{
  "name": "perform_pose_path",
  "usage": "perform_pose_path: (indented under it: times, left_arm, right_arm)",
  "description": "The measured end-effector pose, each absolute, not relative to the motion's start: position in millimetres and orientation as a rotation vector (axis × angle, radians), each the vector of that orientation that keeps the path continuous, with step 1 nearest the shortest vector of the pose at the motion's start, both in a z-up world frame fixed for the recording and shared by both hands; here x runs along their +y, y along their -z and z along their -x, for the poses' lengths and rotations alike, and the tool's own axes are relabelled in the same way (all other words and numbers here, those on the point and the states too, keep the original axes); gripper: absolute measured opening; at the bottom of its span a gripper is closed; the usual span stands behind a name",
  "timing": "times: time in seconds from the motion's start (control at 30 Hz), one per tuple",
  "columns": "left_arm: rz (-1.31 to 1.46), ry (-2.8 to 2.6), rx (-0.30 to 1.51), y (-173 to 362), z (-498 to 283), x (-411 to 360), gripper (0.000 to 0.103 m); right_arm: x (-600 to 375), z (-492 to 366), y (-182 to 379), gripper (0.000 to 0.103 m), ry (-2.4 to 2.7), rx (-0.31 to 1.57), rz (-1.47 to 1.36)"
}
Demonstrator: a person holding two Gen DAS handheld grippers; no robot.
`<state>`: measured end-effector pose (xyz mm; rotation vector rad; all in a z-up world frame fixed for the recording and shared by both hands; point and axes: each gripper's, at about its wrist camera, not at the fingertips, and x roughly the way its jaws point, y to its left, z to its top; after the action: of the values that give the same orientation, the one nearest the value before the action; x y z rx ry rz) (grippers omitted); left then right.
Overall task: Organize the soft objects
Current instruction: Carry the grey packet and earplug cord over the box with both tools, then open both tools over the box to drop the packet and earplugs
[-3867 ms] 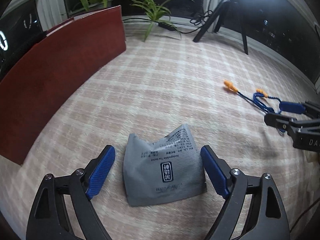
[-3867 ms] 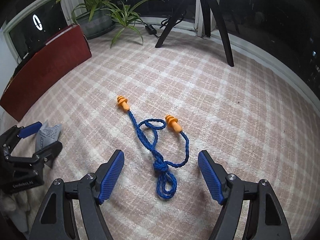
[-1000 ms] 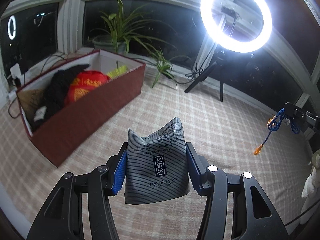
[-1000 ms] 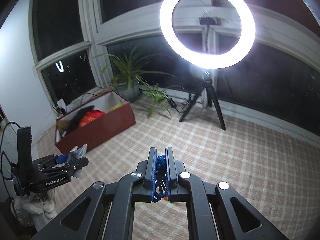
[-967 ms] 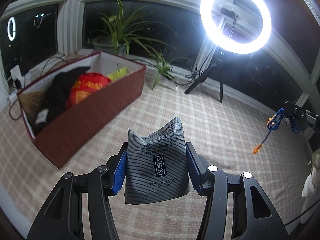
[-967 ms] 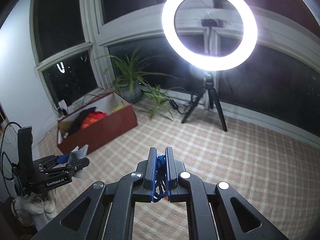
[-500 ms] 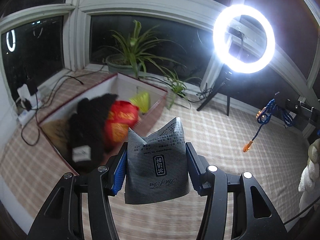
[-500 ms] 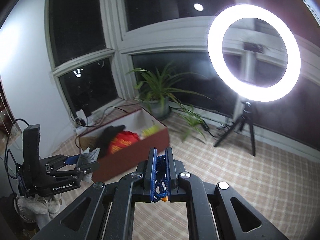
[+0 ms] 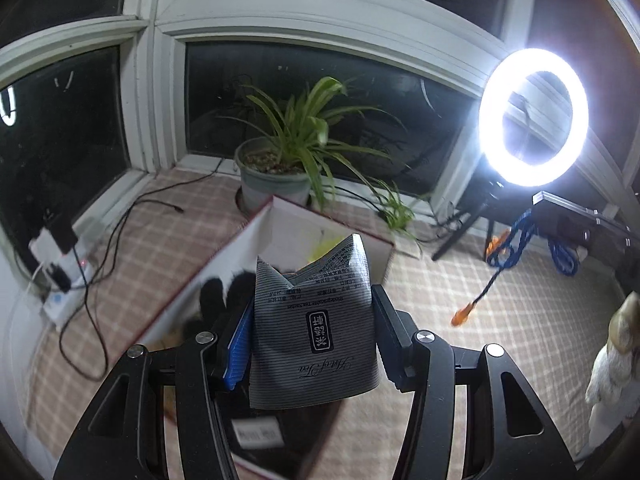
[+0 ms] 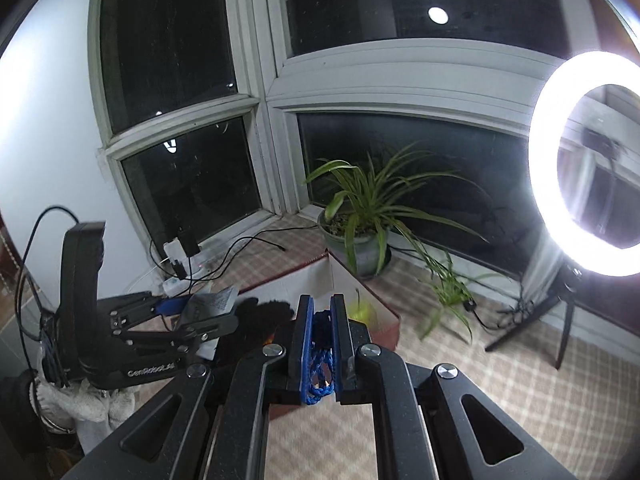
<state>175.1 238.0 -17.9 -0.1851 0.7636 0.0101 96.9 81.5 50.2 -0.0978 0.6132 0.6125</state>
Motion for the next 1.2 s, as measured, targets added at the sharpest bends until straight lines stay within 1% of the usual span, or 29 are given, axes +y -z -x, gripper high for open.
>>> perform_pose_path:
  times: [0.27,0.63,0.7,0.9,0.93,1.0,1.03,1.07,1.13,1.2]
  left_arm:
    - [0.270,0.011,0.840,33,-242,270,0.053]
    - [0.404,0.024,0.958,73,-302,296,0.053]
    - [0.401,0.016,0.964,77,-304,298,0.054]
    - [0.410,0.019,0.978,83,-314,300,0.061]
    - [0.413,0.016,0.978,83,-316,301,0.064]
    - [0.422,0.016,0.982,85,-319,302,0.068]
    - [0.424,0.020,0.987,85,-320,302,0.069]
    - [0.422,0.019,0.990,85,-319,301,0.070]
    - [0.419,0.015,0.998,86,-320,301,0.072]
    - [0.423,0.011,1.004,86,-321,301,0.073]
  right_arm:
    - [113,-154,-28,0.008,-0.621,0.677,0.098]
    - [143,-192,20,0.008,-0.630,0.776,0.113]
    - [147,-196,26,0.008,-0.631,0.789,0.115]
    - [154,-198,38,0.010,-0.651,0.820,0.124]
    - [155,-197,39,0.015,-0.653,0.823,0.126]
    - [154,-196,39,0.032,-0.644,0.816,0.134]
    - [153,-195,38,0.049,-0.641,0.805,0.131]
    - [152,-194,37,0.057,-0.641,0.799,0.127]
    - [149,-194,35,0.060,-0.645,0.792,0.109]
    - [148,-193,34,0.060,-0.645,0.795,0.105]
